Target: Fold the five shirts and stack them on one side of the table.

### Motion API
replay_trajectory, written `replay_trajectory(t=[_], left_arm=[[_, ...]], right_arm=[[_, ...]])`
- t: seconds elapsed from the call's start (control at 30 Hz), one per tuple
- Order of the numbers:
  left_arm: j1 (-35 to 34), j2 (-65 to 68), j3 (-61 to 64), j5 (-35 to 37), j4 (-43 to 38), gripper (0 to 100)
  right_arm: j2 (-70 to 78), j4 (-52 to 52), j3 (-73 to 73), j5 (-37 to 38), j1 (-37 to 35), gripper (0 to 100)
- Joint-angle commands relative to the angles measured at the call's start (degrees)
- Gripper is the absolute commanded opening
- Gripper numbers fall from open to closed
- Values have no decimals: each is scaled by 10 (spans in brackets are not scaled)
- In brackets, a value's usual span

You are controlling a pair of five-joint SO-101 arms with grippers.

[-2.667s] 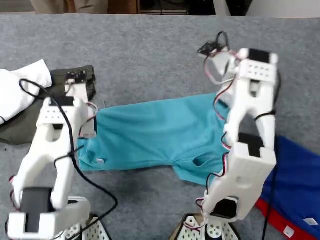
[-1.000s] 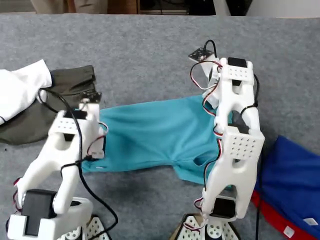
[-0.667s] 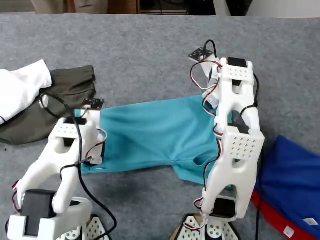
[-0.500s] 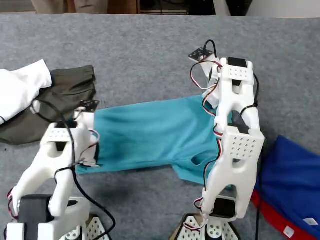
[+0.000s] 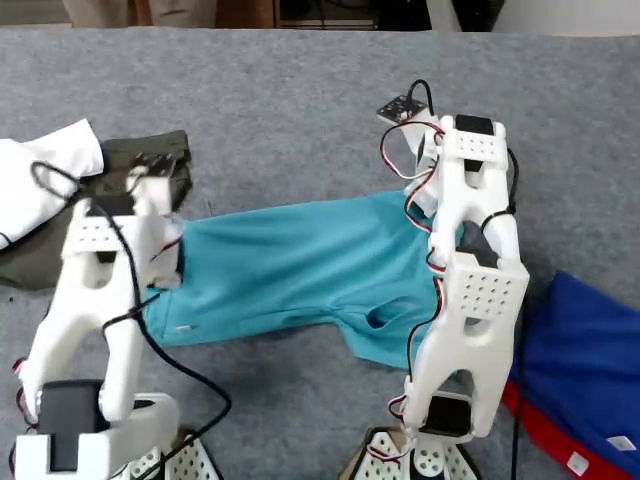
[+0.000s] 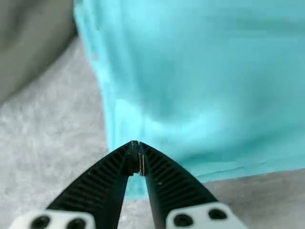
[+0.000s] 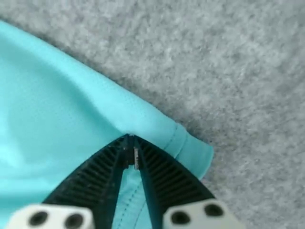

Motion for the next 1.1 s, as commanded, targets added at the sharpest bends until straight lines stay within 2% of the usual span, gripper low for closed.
replay_trajectory(t=[0.0,0.17,0.23,0.33,0.53,0.63,0.73,0.83,0.9,0.97,1.07], left_arm=[[46,0,-48,43,-40,18],[50,29,3,86,-203,18],[48,58,26,86,-236,18],[40,102,47,84,-237,18],[-66,143,19,48,-240,18],[-85,146,-3,45,-236,18],[-76,145,-29,48,-226,18],[-43,145,-90,50,-183,18],[-27,151,-129,72,-175,18],[-21,156,-163,98,-182,18],[-15,188,-177,120,-236,18]], right_arm=[[2,-4,-23,-4,-4,5],[2,-4,-23,-4,-4,5],[2,-4,-23,-4,-4,5],[2,-4,-23,-4,-4,5],[2,-4,-23,-4,-3,5],[2,-4,-23,-4,-3,5],[2,-4,-23,-4,-3,5],[2,-4,-23,-4,-4,5],[2,-4,-23,-4,-4,5],[2,-4,-23,-4,-4,5],[2,-4,-23,-4,-4,5]])
